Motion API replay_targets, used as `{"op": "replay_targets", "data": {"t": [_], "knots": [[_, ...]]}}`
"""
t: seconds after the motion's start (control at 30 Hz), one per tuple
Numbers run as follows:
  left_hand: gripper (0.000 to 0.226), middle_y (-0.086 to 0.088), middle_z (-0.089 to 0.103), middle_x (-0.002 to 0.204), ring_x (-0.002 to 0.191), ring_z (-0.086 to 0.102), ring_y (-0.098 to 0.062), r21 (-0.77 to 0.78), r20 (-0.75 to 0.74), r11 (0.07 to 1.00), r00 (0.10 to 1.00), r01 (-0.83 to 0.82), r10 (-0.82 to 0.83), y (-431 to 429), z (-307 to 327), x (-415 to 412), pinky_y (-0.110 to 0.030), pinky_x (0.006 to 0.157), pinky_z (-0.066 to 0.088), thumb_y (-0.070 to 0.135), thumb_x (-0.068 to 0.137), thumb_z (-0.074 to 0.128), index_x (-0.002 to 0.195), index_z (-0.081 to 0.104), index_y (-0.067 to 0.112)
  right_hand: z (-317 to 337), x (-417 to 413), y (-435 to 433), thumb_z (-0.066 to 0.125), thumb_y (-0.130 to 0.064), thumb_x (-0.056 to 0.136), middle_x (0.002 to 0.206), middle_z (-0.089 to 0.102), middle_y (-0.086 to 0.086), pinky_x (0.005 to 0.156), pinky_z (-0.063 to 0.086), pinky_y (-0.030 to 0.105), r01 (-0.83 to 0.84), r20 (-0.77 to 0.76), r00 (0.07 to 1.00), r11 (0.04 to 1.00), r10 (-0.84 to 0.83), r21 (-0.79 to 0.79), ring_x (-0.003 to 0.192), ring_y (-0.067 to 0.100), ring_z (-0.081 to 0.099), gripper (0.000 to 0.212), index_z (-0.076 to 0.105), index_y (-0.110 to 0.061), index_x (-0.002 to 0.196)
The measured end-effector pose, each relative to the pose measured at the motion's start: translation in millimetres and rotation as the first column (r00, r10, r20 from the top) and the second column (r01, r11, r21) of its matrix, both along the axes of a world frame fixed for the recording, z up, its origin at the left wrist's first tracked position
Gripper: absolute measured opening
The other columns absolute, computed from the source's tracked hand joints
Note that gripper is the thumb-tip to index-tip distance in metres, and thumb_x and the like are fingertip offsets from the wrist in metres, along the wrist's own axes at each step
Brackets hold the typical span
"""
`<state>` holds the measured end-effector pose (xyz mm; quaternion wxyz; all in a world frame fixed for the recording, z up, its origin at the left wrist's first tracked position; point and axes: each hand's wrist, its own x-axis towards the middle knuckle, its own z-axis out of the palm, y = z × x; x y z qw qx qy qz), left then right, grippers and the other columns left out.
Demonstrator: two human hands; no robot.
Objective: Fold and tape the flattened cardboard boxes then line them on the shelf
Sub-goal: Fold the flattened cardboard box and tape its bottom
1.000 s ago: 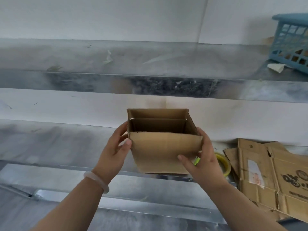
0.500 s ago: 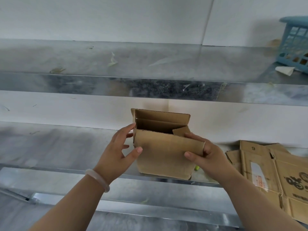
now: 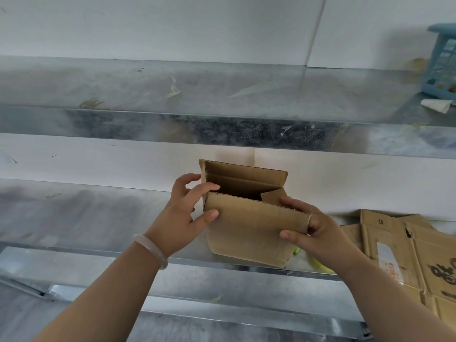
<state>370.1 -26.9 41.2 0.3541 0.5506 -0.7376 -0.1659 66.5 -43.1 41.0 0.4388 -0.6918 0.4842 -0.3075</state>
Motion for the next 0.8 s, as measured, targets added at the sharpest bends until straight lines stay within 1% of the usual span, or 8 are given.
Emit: {"op": "replay_targets", "data": {"t": [0.13, 0.27, 0.37, 0.43, 0.53, 0.6, 0.7, 0.8], "knots": [[0.026, 0.017, 0.032, 0.134, 0.118, 0.048, -0.013, 0.117, -0.106, 0.991, 0.993, 0.065, -0.052, 1, 14, 6, -0.040, 0.094, 0.053, 0.050, 0.082, 0.054, 0.108, 0.053, 0.047, -2, 2, -2, 0.073, -0.049, 0.065, 0.133, 0.048, -0.025, 0.084, 0.049, 0.013, 0.050, 0.003, 0.999, 0.999, -0.050, 0.001, 0.113, 0.000, 0.053, 0.056, 0.055, -0.051, 0.118], [0.027, 0.020, 0.038, 0.136, 0.123, 0.045, -0.007, 0.202, -0.155, 0.970, 0.982, 0.136, -0.105, 7, 24, 11, -0.037, 0.097, 0.051, 0.048, 0.080, 0.059, 0.106, 0.057, 0.044, 1, 4, 0, 0.073, -0.048, 0.066, 0.135, 0.045, -0.026, 0.084, 0.047, 0.009, 0.024, -0.025, 0.999, 1.000, -0.024, 0.001, 0.114, -0.003, 0.052, 0.054, 0.058, -0.048, 0.118], [0.016, 0.031, 0.045, 0.131, 0.127, 0.043, 0.000, 0.299, -0.118, 0.934, 0.979, 0.194, -0.166, 9, 27, 8, -0.031, 0.101, 0.046, 0.039, 0.086, 0.063, 0.100, 0.060, 0.045, -1, 4, -2, 0.075, -0.051, 0.064, 0.138, 0.044, -0.030, 0.101, 0.041, 0.021, -0.020, -0.037, 0.999, 0.999, 0.018, -0.039, 0.127, -0.006, 0.043, 0.028, 0.077, -0.038, 0.088], [0.016, 0.026, 0.057, 0.119, 0.117, 0.052, -0.002, 0.296, -0.068, 0.939, 0.984, 0.176, -0.163, 10, 24, 4, -0.033, 0.099, 0.047, 0.033, 0.089, 0.064, 0.097, 0.058, 0.045, -1, 6, -2, 0.072, -0.056, 0.063, 0.139, 0.044, -0.030, 0.106, 0.037, 0.027, -0.022, -0.046, 0.999, 0.999, 0.020, -0.045, 0.130, -0.005, 0.039, 0.027, 0.077, -0.038, 0.083], [0.014, 0.020, 0.062, 0.100, 0.101, 0.059, -0.007, 0.239, -0.139, 0.970, 0.990, 0.040, -0.006, 11, 18, -1, -0.029, 0.092, 0.048, 0.031, 0.092, 0.060, 0.092, 0.052, 0.043, 5, 9, 2, 0.065, -0.058, 0.070, 0.131, 0.052, -0.027, 0.092, 0.045, 0.021, 0.038, 0.011, 0.999, 0.999, -0.038, 0.015, 0.120, 0.000, 0.049, 0.036, 0.069, -0.046, 0.104], [0.016, 0.019, 0.061, 0.096, 0.100, 0.061, -0.008, 0.186, -0.218, 0.977, 0.965, -0.107, 0.147, 9, 12, -3, -0.028, 0.087, 0.051, 0.029, 0.091, 0.061, 0.094, 0.051, 0.041, 4, 11, 2, 0.069, -0.047, 0.077, 0.118, 0.060, -0.021, 0.077, 0.051, 0.016, 0.130, 0.048, 0.990, 0.992, -0.130, 0.006, 0.109, 0.004, 0.058, 0.040, 0.060, -0.044, 0.116], [0.052, 0.016, 0.051, 0.119, 0.095, 0.062, -0.010, 0.150, -0.204, 0.966, 0.949, -0.212, 0.240, 4, 4, -3, -0.030, 0.081, 0.057, 0.031, 0.086, 0.067, 0.129, 0.040, 0.044, 0, 16, -6, 0.082, -0.029, 0.075, 0.130, 0.052, -0.021, 0.083, 0.055, 0.025, 0.202, 0.063, 0.978, 0.977, -0.198, -0.064, 0.112, 0.004, 0.057, 0.065, 0.046, -0.043, 0.127], [0.098, 0.023, 0.026, 0.142, 0.084, 0.062, -0.013, 0.200, -0.209, 0.972, 0.964, -0.125, 0.167, -6, 3, 2, -0.022, 0.073, 0.057, 0.025, 0.084, 0.070, 0.147, -0.002, 0.047, 2, 16, -19, 0.083, -0.026, 0.074, 0.151, 0.023, -0.031, 0.086, 0.052, 0.024, 0.109, -0.026, 0.993, 0.987, -0.113, -0.119, 0.115, 0.000, 0.053, 0.115, 0.000, -0.052, 0.149]]}}
